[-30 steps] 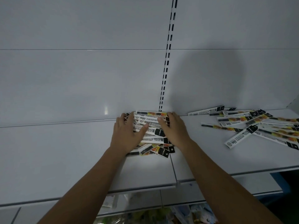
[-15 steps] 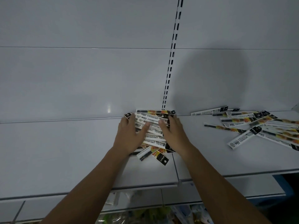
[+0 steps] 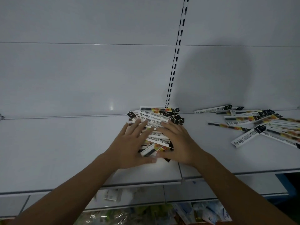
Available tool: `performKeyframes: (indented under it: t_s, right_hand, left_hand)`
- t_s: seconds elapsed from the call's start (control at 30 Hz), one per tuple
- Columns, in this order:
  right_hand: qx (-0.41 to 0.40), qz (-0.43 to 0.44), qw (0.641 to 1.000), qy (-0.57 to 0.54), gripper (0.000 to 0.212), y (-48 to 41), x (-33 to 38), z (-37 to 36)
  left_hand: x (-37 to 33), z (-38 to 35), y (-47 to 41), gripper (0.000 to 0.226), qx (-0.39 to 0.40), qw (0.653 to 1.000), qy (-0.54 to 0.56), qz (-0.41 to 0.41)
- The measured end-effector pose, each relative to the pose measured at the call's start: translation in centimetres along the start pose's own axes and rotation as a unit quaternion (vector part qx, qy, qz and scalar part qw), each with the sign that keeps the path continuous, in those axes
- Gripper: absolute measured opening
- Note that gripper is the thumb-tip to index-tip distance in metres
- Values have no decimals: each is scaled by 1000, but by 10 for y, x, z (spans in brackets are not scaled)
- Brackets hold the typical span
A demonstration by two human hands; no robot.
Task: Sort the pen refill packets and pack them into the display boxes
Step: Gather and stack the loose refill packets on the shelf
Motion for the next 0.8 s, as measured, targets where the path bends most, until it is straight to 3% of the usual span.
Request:
performKeyframes:
  t_s: [0.2, 0.43, 0.53, 0.67, 0.8]
  right_hand:
    - [-53, -36, 998, 23, 76, -10, -42, 23]
    - [-3, -18, 1000, 5, 97, -5, -32, 21]
    - [9, 3, 1000, 1, 91, -9, -20, 5]
    - [-40, -32, 999, -10, 81, -23, -26, 8]
    - [-83, -66, 994, 13, 100, -14, -42, 16]
  left_hand:
    - [39, 3, -6, 85, -46, 999, 3, 1]
    - [31, 6, -10, 99, -36, 999, 29, 15]
    - [22, -4, -14, 93, -31, 999, 22, 17]
    - [29, -6, -27, 81, -61, 997, 49, 26]
    - [39, 3, -24, 87, -97, 992, 62, 60]
Point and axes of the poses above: each hand's wrist, its own y-axis away from the middle knuckle, its own z-axis out of the back of the hand, x = y × z, the point moved 10 cm from there along -y, towards the middle knuckle, and after that the axes turned 10 degrees about -x, right-handed, at the moved point
